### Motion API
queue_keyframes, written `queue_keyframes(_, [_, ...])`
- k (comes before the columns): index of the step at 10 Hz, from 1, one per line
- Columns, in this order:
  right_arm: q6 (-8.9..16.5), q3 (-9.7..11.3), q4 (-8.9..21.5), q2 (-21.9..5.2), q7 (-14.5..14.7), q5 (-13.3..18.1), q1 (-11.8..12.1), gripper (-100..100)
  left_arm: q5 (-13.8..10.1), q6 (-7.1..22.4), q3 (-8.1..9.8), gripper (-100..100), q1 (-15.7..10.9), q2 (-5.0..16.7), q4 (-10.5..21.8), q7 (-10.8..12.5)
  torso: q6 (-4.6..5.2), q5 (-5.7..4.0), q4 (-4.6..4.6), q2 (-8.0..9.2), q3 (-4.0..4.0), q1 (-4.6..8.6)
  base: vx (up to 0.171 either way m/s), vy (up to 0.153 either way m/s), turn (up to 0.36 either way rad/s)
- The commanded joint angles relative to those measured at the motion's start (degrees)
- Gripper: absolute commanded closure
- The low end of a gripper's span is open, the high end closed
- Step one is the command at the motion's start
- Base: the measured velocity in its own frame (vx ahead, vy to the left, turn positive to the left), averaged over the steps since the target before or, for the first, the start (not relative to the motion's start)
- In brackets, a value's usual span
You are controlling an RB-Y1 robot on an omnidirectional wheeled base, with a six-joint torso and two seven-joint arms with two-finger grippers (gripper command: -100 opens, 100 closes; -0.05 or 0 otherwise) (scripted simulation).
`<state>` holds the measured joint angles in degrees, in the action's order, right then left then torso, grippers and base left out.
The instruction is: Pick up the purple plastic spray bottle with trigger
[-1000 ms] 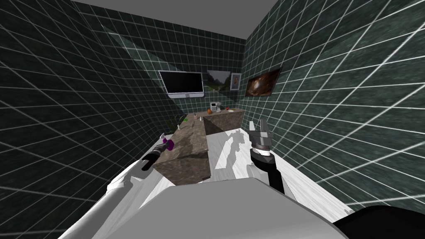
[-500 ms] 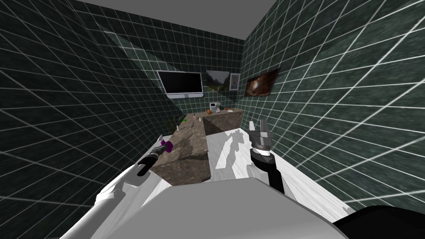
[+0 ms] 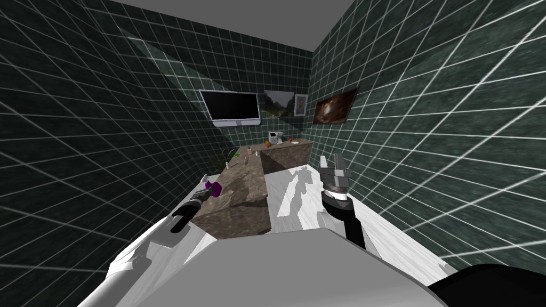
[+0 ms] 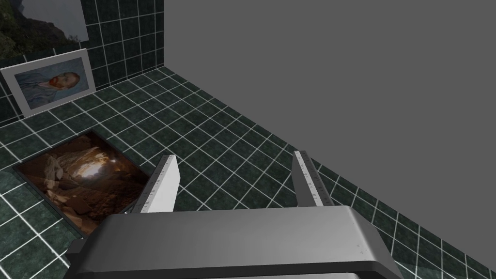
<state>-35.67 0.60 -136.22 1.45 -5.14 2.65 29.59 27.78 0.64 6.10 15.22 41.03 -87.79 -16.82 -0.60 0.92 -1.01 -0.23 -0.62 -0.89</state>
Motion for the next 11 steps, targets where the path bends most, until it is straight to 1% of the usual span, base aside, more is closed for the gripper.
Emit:
queue_keyframes(1, [0.00, 0.00, 0.00, 0.00, 0.00, 0.00, 0.00, 0, -2.15, 2.79, 0.96, 100, 2.86, 0.87, -2.86, -0.44, 0.00, 0.00, 0.00, 0.00, 0.00, 0.00, 0.033, 0.015, -0.126])
queue_keyframes(3, [0.00, 0.00, 0.00, 0.00, 0.00, 0.00, 0.00, 0, -2.15, 2.79, 0.96, 100, 6.03, 0.87, -6.37, -0.44, -0.04, 0.00, -0.01, -0.09, -0.05, -0.11, 0.035, 0.031, -0.029])
queue_keyframes(4, [0.00, 0.00, 0.00, 0.00, 0.00, 0.00, 0.00, 0, -2.15, 2.79, 0.96, 100, 6.50, 0.87, -7.85, -0.44, -0.05, 0.00, -0.02, -0.05, -0.03, -0.08, 0.006, 0.003, 0.021])
queue_keyframes(5, [0.00, 0.00, 0.00, 0.00, 0.00, 0.00, 0.00, 0, -2.15, 2.79, 0.96, 100, 6.50, 0.87, -8.49, -0.44, -0.03, -0.03, 0.01, 0.02, 0.01, 0.02, 0.000, 0.000, 0.000])
queue_keyframes(6, [0.00, 0.00, 0.00, 0.00, 0.00, 0.00, 0.00, 0, -3.96, 5.32, 2.06, 100, 9.22, 1.17, -10.67, -1.16, 0.02, -0.03, 0.02, 0.04, 0.03, 0.07, 0.035, 0.025, -0.110])
queue_keyframes(8, [0.00, 0.00, 0.00, 0.00, 0.00, 0.00, 0.00, 0, -3.96, 5.32, 2.06, 100, 12.45, 1.17, -14.10, -1.16, -0.03, -0.01, -0.01, -0.10, -0.05, -0.08, 0.037, 0.025, -0.035])
queue_keyframes(9, [0.00, 0.00, 0.00, 0.00, 0.00, 0.00, 0.00, 0, -3.96, 5.32, 2.06, 100, 12.45, 1.17, -15.53, -1.16, -0.06, -0.03, -0.02, -0.04, -0.03, -0.01, 0.000, -0.004, 0.021])
queue_keyframes(10, [0.00, 0.00, 0.00, 0.00, 0.00, 0.00, 0.00, 0, -3.98, 5.47, 2.10, 100, 12.39, 1.19, -14.79, -1.12, -0.01, -0.06, 0.02, 0.02, 0.02, 0.09, 0.000, 0.000, 0.000])
queue_keyframes(11, [0.00, 0.00, 0.00, 0.00, 0.00, 0.00, 0.00, 0, -3.97, 5.47, 2.09, 0, 12.47, 1.16, -15.03, -1.14, -0.01, -0.05, 0.01, 0.02, 0.02, 0.07, 0.000, 0.000, 0.000])
